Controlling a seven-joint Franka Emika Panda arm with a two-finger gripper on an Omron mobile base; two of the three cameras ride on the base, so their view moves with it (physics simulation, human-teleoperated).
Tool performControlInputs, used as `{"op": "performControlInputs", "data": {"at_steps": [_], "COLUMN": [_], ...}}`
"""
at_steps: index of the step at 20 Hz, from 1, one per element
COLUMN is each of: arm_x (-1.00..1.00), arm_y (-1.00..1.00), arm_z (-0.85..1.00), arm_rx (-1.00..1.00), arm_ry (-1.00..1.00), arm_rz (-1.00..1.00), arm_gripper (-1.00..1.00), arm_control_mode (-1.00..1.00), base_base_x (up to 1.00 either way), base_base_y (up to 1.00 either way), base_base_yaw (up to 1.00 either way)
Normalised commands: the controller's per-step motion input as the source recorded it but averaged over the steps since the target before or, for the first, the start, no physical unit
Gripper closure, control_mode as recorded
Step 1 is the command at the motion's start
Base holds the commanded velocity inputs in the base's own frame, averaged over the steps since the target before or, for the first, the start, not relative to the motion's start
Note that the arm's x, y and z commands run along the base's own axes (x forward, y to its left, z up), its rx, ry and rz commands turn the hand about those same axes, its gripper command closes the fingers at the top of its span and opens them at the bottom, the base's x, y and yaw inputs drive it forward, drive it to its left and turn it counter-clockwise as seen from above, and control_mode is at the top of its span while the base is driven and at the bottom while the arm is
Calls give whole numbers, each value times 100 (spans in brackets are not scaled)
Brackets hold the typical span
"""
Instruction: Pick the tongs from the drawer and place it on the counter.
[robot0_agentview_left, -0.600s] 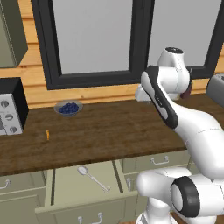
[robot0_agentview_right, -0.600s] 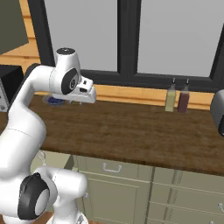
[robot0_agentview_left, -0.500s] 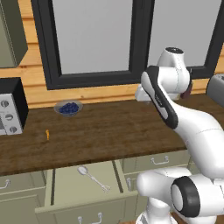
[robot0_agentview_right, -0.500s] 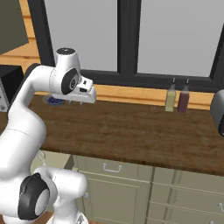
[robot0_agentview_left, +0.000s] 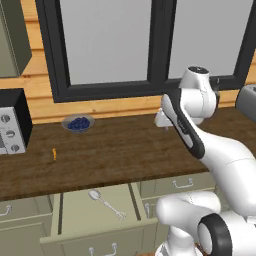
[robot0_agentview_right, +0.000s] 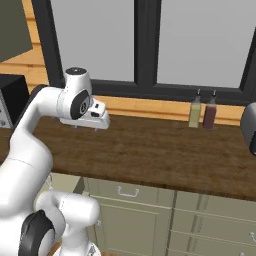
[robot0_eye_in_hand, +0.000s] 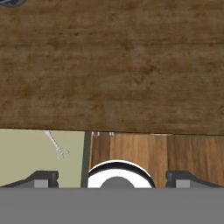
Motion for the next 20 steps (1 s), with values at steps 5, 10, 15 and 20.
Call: {"op": "performControlInputs", "data": {"at_steps": [5, 10, 15, 20], "arm_x": [-4, 0, 0, 0], "arm_y": [12, 12, 10, 0], "arm_z": [-83, -86, -82, -33], "arm_rx": [-2, -2, -2, 0], "arm_ry": [-4, -9, -14, -10], "arm_rz": [0, 0, 0, 0], "arm_gripper": [-100, -100, -100, -100], "arm_control_mode": [-100, -100, -100, 100], "base_base_x": [0, 0, 0, 0], "base_base_y": [0, 0, 0, -1], "base_base_yaw": [0, 0, 0, 2]}}
